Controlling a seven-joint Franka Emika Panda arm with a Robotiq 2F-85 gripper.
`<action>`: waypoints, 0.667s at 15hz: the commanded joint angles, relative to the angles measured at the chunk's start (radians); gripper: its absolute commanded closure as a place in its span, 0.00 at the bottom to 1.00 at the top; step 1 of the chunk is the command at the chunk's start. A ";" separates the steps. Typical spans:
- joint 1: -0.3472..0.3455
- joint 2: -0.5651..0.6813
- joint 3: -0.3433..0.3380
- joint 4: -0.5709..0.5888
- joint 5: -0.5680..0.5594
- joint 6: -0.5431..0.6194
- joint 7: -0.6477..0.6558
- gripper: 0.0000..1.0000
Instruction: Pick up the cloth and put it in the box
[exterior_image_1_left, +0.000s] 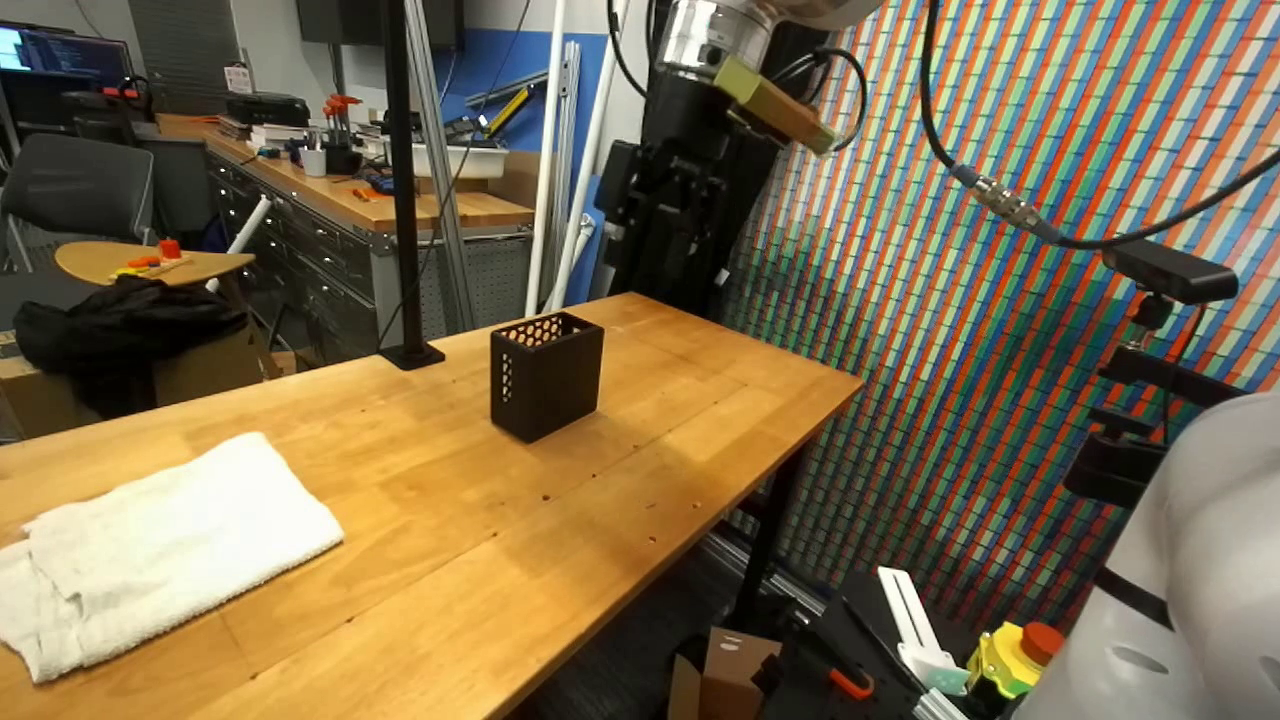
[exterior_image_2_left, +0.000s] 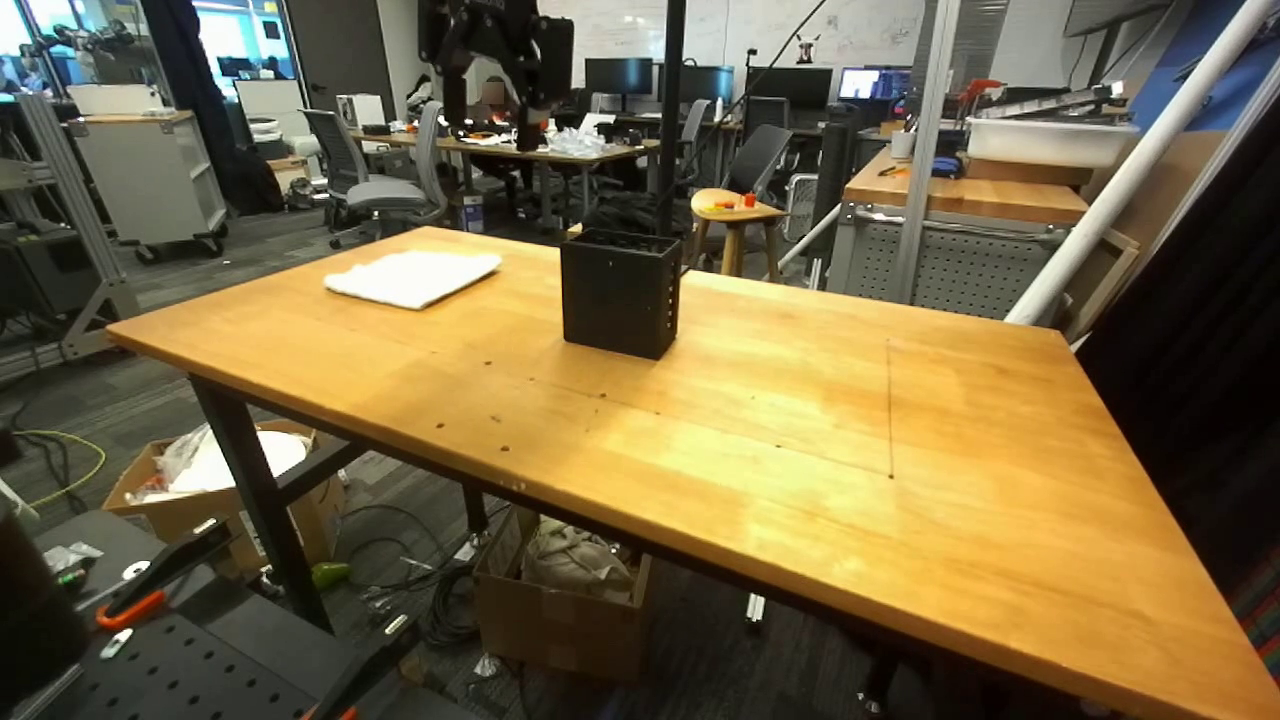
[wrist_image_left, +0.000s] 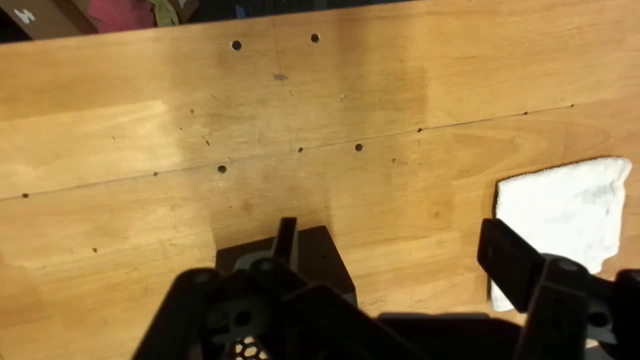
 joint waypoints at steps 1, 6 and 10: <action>0.037 0.126 0.072 0.119 0.016 0.064 0.014 0.00; 0.094 0.333 0.202 0.316 -0.071 0.122 0.101 0.00; 0.153 0.495 0.274 0.477 -0.186 0.124 0.185 0.00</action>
